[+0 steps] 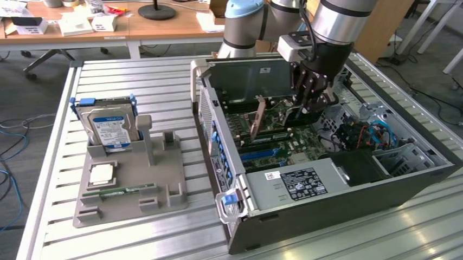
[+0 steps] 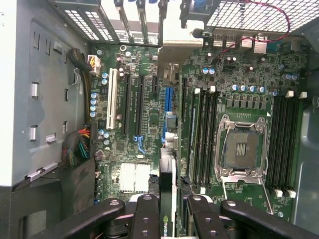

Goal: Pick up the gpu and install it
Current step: 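Insert the gpu into the slot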

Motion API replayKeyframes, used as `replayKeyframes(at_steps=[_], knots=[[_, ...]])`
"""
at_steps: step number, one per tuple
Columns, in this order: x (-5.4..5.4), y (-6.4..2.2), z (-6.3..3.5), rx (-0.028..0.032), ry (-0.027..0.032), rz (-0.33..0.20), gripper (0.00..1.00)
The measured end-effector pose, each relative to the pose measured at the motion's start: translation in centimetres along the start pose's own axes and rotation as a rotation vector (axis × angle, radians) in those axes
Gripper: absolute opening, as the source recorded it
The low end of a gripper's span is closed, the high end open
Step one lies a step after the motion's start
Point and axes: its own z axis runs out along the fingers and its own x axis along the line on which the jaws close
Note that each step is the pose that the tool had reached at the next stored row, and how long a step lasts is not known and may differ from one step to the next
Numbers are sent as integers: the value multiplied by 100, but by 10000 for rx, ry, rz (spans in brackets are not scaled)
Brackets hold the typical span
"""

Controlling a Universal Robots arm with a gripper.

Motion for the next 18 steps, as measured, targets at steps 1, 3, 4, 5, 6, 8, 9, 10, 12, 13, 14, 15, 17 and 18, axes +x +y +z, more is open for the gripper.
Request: replayKeyframes(at_steps=[1,3,4,5,6,8,9,10,12,13,14,15,17,18], knots=[[0,0,0,0,-2,0,26],[0,0,0,1,-3,0,26],[0,0,1,1,-3,0,26],[0,0,1,0,-3,0,26],[0,0,0,0,-3,0,26],[0,0,0,0,-3,0,26],[0,0,0,0,-3,1,26],[0,0,0,0,-3,0,26],[-1,8,1,1,-4,2,26],[-1,18,1,1,-3,1,26],[-1,28,1,1,-4,0,26],[-2,36,1,0,-4,0,26],[-2,41,1,0,-4,0,26],[-2,41,1,0,-3,0,26]])
